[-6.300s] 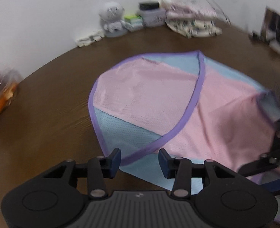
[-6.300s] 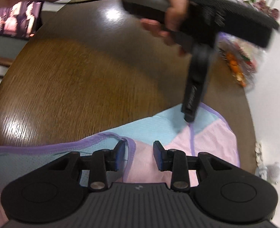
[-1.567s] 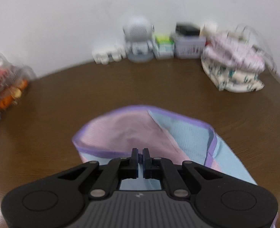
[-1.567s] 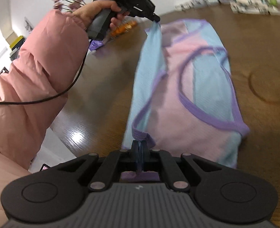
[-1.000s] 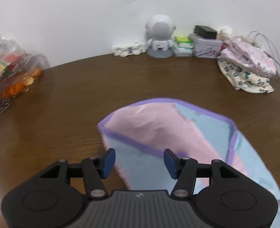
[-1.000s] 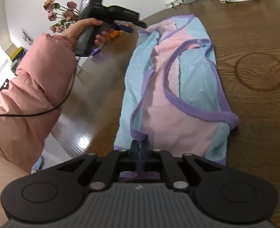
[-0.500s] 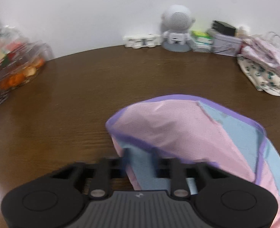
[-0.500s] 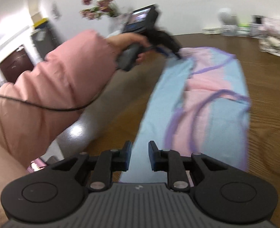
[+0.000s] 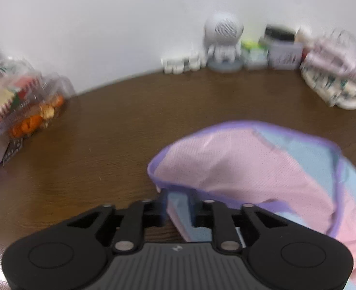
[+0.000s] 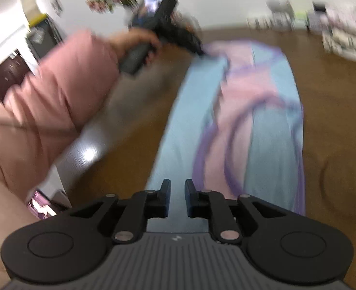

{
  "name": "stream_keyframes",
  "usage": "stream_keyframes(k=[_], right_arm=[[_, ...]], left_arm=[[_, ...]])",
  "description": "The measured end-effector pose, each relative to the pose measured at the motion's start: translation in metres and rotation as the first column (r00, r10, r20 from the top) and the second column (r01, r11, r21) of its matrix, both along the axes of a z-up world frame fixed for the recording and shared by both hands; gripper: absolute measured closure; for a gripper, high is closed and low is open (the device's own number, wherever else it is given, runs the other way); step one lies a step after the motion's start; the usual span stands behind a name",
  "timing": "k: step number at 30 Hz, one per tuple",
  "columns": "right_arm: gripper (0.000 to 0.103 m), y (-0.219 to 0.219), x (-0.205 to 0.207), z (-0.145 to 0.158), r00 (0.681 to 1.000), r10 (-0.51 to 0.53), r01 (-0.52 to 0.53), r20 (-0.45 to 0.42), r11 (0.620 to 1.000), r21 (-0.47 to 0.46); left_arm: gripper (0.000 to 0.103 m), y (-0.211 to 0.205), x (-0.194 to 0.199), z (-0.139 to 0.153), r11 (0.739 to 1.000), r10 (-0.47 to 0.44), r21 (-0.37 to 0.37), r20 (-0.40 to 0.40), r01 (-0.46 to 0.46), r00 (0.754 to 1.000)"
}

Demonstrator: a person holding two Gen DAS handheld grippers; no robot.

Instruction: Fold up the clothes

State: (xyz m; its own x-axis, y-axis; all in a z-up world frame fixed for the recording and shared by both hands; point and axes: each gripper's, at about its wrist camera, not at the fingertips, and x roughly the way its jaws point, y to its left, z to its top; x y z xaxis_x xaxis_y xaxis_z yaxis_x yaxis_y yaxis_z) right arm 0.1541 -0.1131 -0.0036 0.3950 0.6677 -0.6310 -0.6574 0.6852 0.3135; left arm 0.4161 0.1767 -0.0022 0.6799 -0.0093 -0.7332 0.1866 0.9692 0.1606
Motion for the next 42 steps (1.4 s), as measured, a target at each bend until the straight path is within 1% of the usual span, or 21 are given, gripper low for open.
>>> stream_keyframes(k=[3,4,5,6,8,9,12,14,16,20,25,26,28,29,30,32,34,35,38,40,42], right_arm=[[0.085,0.028,0.017,0.019,0.986,0.029,-0.013,0.162,0.995,-0.097],[0.085,0.043,0.024,0.020,0.980,0.051,-0.026,0.191,0.991,-0.132],[0.085,0.060,0.032,0.019,0.976,0.077,-0.044,0.203,0.985,-0.164],[0.085,0.076,0.039,0.015,0.971,0.102,-0.058,0.217,0.978,-0.200],[0.085,0.104,0.052,0.005,0.956,0.133,-0.059,0.262,0.960,-0.273],[0.085,0.111,0.058,-0.002,0.954,0.141,-0.057,0.265,0.952,-0.300],[0.086,0.124,0.070,-0.021,0.961,0.147,-0.054,0.234,0.929,-0.365],[0.083,0.117,0.068,-0.024,0.964,0.144,-0.053,0.224,0.928,-0.368],[0.083,0.105,0.062,-0.022,0.971,0.142,-0.061,0.194,0.926,-0.372],[0.083,0.078,0.047,-0.021,0.980,0.131,-0.070,0.150,0.931,-0.358],[0.082,0.061,0.032,-0.015,0.985,0.108,-0.062,0.132,0.947,-0.315],[0.082,0.059,0.028,-0.010,0.985,0.107,-0.063,0.138,0.954,-0.292],[0.079,0.055,0.016,-0.001,0.980,0.114,-0.070,0.164,0.965,-0.254],[0.074,0.055,0.009,0.001,0.977,0.126,-0.080,0.174,0.965,-0.251],[0.072,0.055,0.002,0.001,0.974,0.139,-0.091,0.178,0.963,-0.254],[0.072,0.056,-0.011,0.001,0.969,0.166,-0.114,0.185,0.958,-0.261],[0.072,0.056,-0.019,-0.002,0.969,0.176,-0.125,0.172,0.954,-0.271],[0.072,0.055,-0.021,-0.005,0.971,0.175,-0.125,0.163,0.953,-0.276],[0.072,0.051,-0.027,-0.012,0.979,0.165,-0.126,0.119,0.950,-0.286],[0.071,0.049,-0.034,-0.016,0.977,0.167,-0.120,0.133,0.945,-0.306],[0.071,0.049,-0.042,-0.016,0.976,0.165,-0.111,0.143,0.939,-0.324]], left_arm=[[0.074,-0.009,-0.013,0.011,0.997,-0.074,-0.022,0.006,0.074,0.997],[0.074,-0.013,-0.016,0.011,0.995,-0.095,-0.016,-0.006,0.095,0.995],[0.075,-0.019,-0.018,0.008,0.993,-0.114,-0.004,-0.024,0.114,0.993],[0.080,-0.023,-0.019,0.004,0.992,-0.129,0.005,-0.043,0.129,0.991],[0.082,-0.031,-0.019,-0.007,0.989,-0.146,0.020,-0.085,0.148,0.986],[0.082,-0.030,-0.018,-0.011,0.990,-0.139,0.026,-0.090,0.142,0.986],[0.081,-0.025,-0.012,-0.018,0.994,-0.103,0.039,-0.080,0.106,0.992],[0.081,-0.017,-0.006,-0.019,0.996,-0.069,0.044,-0.071,0.073,0.995],[0.081,-0.009,0.002,-0.019,0.998,-0.042,0.045,-0.059,0.045,0.997],[0.080,0.005,0.010,-0.020,1.000,-0.010,0.017,-0.039,0.011,0.999],[0.079,0.009,0.000,-0.015,0.999,0.005,-0.050,-0.032,-0.006,0.999],[0.078,0.007,-0.005,-0.011,0.998,-0.010,-0.065,-0.017,0.009,1.000],[0.077,0.001,-0.022,-0.002,0.993,-0.073,-0.087,0.011,0.073,0.997],[0.077,-0.004,-0.030,0.002,0.990,-0.111,-0.090,0.017,0.113,0.994],[0.078,-0.011,-0.040,0.005,0.984,-0.153,-0.084,0.018,0.154,0.988],[0.078,-0.027,-0.060,0.005,0.969,-0.239,-0.057,0.010,0.239,0.971],[0.078,-0.042,-0.076,0.001,0.955,-0.295,-0.026,-0.006,0.294,0.956],[0.078,-0.048,-0.081,-0.002,0.952,-0.305,-0.009,-0.018,0.304,0.952],[0.078,-0.057,-0.082,-0.015,0.954,-0.294,0.041,-0.046,0.296,0.955],[0.078,-0.055,-0.077,-0.021,0.963,-0.264,0.040,-0.040,0.265,0.964],[0.076,-0.049,-0.072,-0.022,0.972,-0.232,0.018,-0.040,0.233,0.972]])
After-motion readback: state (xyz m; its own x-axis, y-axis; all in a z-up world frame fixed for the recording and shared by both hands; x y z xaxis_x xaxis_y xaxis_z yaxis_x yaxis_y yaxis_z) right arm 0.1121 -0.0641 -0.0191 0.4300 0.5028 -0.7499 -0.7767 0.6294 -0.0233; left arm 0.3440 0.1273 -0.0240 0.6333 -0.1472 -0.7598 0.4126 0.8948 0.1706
